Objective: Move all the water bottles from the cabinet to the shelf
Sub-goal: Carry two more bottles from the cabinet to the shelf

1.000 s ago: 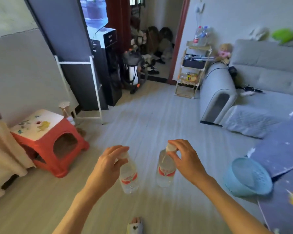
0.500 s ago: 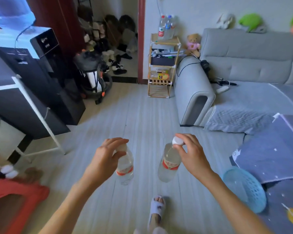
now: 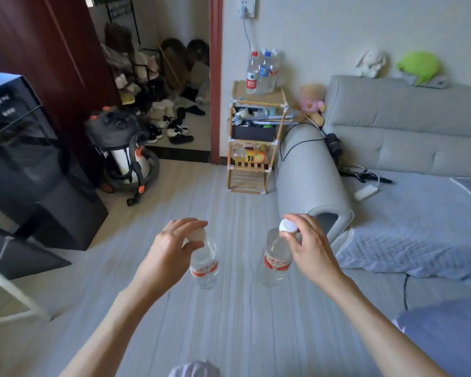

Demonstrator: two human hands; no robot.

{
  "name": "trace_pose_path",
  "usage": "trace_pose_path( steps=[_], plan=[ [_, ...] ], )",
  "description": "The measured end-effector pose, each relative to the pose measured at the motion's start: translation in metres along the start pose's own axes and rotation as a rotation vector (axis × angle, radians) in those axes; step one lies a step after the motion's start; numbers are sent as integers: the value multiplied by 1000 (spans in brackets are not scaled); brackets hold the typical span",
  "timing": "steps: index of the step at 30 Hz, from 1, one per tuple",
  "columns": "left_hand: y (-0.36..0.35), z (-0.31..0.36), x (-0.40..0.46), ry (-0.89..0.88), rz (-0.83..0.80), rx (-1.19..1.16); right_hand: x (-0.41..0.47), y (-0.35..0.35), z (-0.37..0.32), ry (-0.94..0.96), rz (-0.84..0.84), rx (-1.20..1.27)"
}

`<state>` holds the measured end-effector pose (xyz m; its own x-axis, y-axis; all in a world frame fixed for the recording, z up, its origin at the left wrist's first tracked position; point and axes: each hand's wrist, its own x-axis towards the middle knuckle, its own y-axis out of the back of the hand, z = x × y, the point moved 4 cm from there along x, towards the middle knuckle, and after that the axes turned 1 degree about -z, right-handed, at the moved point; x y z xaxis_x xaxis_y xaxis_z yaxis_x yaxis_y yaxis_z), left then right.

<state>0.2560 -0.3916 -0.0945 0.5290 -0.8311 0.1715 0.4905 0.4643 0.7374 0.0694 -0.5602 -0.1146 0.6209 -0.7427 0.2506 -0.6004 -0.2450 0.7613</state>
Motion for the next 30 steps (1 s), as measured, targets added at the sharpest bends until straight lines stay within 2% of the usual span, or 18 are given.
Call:
trace_pose_path(
  steps=[10,19,25,30],
  plan=[
    [-67,-28,261,-46,-158,-16,238,-28,82,-61,44,-23],
    [-91,-23,479,-100,-115,-16,437,-22,134,-52,106,-42],
    [-120,-27,609,-105,-73,-15,565,-28,189,-11,57,-40],
    [-147,-23,717,-94,-128,-9,672,-21,230,-21,37,-17]
  ],
)
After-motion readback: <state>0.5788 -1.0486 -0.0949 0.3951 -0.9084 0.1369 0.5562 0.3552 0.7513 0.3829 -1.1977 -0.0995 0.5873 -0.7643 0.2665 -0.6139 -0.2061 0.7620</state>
